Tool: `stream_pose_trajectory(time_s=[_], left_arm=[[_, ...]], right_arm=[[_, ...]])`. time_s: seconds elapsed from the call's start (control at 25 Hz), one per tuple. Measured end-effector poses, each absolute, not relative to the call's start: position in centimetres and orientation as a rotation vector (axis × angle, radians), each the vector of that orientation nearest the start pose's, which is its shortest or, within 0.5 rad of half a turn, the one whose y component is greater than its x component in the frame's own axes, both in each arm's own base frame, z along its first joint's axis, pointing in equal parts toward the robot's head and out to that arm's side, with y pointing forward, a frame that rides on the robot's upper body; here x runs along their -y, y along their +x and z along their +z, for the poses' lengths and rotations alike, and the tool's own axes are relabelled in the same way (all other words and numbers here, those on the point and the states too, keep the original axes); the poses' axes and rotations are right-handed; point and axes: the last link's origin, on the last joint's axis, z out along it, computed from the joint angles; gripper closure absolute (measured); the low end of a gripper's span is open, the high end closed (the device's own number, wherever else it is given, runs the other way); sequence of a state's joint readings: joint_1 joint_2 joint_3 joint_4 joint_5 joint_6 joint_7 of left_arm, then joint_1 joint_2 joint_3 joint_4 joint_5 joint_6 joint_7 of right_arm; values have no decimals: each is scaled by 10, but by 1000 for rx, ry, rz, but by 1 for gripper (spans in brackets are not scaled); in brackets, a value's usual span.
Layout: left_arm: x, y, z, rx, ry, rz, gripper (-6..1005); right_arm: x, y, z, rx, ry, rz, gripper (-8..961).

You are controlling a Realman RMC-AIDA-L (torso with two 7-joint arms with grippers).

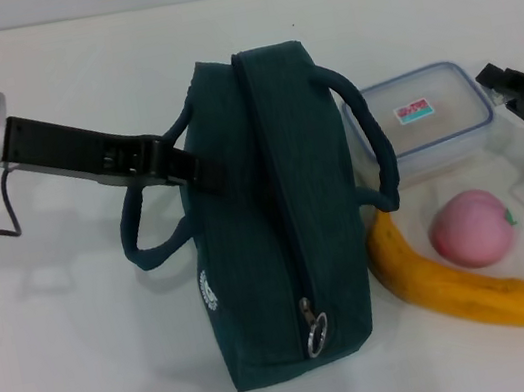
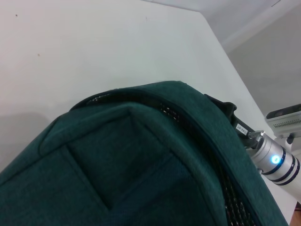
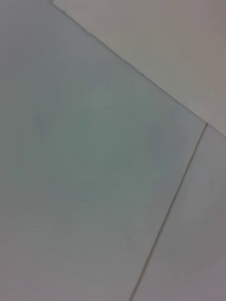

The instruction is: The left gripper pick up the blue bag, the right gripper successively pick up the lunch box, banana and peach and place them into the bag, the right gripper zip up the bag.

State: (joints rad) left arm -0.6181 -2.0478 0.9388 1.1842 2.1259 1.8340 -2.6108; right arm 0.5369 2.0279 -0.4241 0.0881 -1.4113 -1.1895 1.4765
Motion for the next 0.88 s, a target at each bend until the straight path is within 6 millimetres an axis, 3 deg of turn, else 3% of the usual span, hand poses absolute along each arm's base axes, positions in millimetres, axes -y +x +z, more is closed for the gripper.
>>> stream_pose_trajectory(time_s=[0.6, 0.88], left_arm=[[-339, -172, 46, 1570, -2740, -256, 947], [-340, -172, 46, 1558, -2745, -257, 946]], right_arm=[[-322, 311, -42, -1973, -1387, 1529, 858], [-322, 311, -42, -2112, -1270, 1591, 858]])
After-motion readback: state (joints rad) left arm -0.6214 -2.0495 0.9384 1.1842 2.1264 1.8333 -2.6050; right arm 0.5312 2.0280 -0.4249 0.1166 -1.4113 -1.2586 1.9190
